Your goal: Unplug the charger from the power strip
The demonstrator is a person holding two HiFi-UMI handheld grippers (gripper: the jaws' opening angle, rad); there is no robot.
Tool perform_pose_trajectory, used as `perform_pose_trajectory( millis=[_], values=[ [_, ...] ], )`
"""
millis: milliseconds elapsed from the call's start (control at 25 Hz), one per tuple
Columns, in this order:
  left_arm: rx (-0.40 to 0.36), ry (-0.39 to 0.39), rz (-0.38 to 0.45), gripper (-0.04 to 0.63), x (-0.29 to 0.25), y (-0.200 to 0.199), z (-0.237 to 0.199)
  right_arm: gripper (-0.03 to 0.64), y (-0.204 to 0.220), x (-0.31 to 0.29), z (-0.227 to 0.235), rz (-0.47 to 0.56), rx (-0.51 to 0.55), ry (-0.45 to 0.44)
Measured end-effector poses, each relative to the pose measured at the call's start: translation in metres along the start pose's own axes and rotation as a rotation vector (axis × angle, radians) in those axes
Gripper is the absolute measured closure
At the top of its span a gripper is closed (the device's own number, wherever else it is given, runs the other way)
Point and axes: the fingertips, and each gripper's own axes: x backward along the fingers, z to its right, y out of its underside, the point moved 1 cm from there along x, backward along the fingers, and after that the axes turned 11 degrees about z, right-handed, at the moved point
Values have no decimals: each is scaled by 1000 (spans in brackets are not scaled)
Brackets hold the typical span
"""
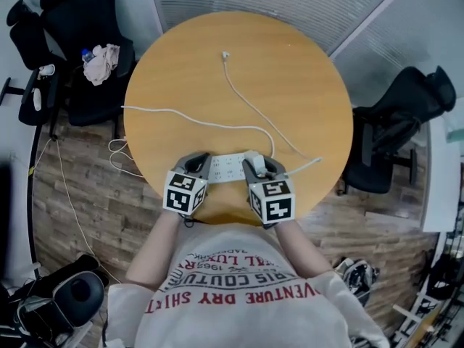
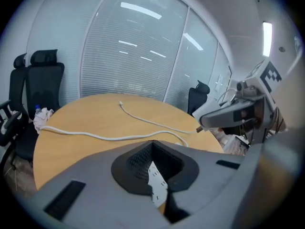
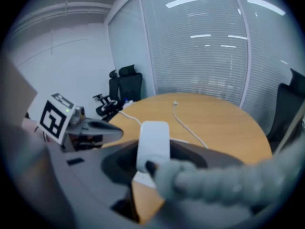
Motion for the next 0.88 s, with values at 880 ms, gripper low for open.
perform_pose_trajectory(
  millis=[880],
  values=[
    [-206,36,512,563,99,-202,52,460,-127,89,8,463,149,22]
  ],
)
